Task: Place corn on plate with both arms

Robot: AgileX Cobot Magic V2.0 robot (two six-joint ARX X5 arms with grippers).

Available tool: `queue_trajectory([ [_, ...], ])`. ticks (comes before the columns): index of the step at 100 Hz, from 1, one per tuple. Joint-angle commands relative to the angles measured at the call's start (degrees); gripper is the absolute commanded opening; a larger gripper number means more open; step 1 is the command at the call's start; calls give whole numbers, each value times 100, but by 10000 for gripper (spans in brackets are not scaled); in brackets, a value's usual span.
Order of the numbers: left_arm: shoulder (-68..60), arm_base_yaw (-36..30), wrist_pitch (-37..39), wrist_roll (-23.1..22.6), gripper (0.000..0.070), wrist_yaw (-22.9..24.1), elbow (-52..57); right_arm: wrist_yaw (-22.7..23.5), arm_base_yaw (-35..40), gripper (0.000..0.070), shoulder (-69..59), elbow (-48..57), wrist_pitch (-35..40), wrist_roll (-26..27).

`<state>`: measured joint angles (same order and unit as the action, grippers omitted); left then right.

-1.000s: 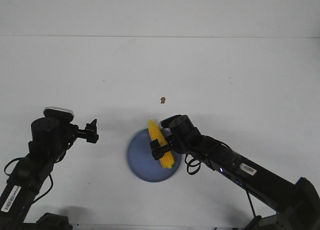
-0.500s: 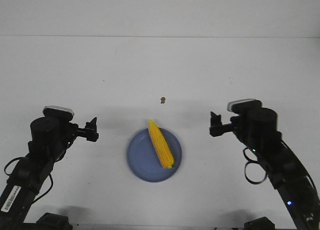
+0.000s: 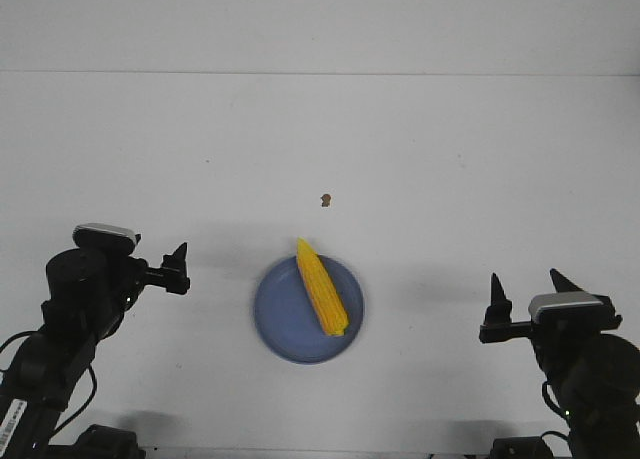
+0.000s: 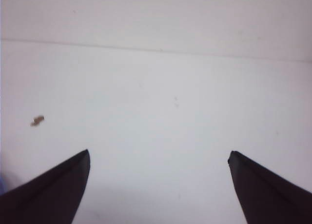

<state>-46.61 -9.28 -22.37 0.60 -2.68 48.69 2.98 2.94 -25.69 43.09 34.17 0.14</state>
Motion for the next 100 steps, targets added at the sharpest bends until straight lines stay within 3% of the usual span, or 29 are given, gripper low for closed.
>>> queue_trajectory([
  [1,168,-4,-7,26,544,17,-96,-7,-2,596,251,-205,-26,-59],
  [35,1591,-4,188,184,537,55,-1296,-24,-2,589,960,-791,-234,9],
  [43,1781,-4,210,184,524,199,-1309,-28,-2,537,960,-791,-267,7],
  [48,1864,-4,247,179,469,256,-1309,-46,-2,444,960,-791,-313,9],
  [60,2026,-4,275,175,168,258,-1309,-46,-2,165,960,-791,-415,9],
  [70,2090,-4,269,175,0,258,-1311,-46,-2,42,960,-791,-446,9],
  [75,2094,-4,267,175,0,258,-1309,-55,-2,15,960,-791,-455,9],
  [100,2111,-7,271,181,16,258,-1305,-302,-2,14,960,-791,-452,4],
])
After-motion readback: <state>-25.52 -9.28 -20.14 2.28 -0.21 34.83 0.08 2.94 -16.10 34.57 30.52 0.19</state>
